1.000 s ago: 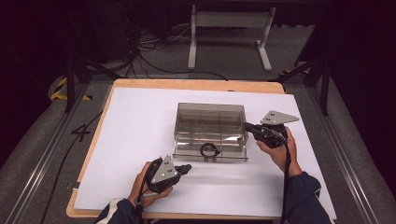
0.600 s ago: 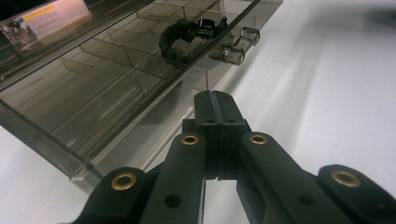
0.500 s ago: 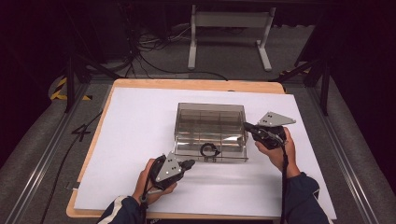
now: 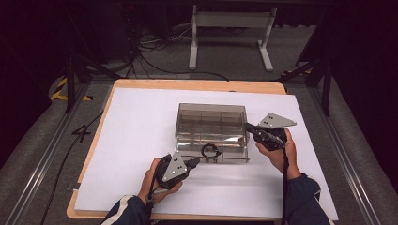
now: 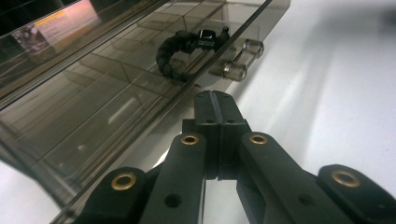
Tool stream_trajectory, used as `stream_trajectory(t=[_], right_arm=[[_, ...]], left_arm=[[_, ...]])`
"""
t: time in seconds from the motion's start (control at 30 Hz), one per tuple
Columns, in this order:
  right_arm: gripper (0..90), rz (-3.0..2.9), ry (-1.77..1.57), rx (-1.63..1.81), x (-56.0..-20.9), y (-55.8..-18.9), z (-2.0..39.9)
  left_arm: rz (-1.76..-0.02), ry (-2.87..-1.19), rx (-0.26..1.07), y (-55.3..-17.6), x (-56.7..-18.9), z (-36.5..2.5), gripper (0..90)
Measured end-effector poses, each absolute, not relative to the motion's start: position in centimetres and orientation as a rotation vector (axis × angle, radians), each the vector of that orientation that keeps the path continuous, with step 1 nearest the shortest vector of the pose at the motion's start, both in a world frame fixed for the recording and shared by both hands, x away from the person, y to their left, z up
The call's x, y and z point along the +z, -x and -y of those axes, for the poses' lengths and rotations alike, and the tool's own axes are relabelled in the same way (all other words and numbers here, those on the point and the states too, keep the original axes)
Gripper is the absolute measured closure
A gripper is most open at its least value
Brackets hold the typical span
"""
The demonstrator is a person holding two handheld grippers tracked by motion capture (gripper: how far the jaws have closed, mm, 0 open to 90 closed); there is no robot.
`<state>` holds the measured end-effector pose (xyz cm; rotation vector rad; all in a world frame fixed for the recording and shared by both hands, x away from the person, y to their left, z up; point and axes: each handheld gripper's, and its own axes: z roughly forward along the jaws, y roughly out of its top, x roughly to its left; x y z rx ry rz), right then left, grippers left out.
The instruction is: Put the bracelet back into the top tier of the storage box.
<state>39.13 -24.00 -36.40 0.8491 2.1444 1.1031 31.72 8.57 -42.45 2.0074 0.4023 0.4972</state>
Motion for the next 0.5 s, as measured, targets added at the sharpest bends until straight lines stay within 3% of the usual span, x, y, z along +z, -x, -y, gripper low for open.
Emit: stream_trajectory(t=[0.5], right_arm=[[90.0, -2.141, -0.854, 1.119, -36.49, -39.13, 24.12]], left_arm=[[-0.396, -1.998, 0.478, -31.84, -42.62, -7.61, 89.8]])
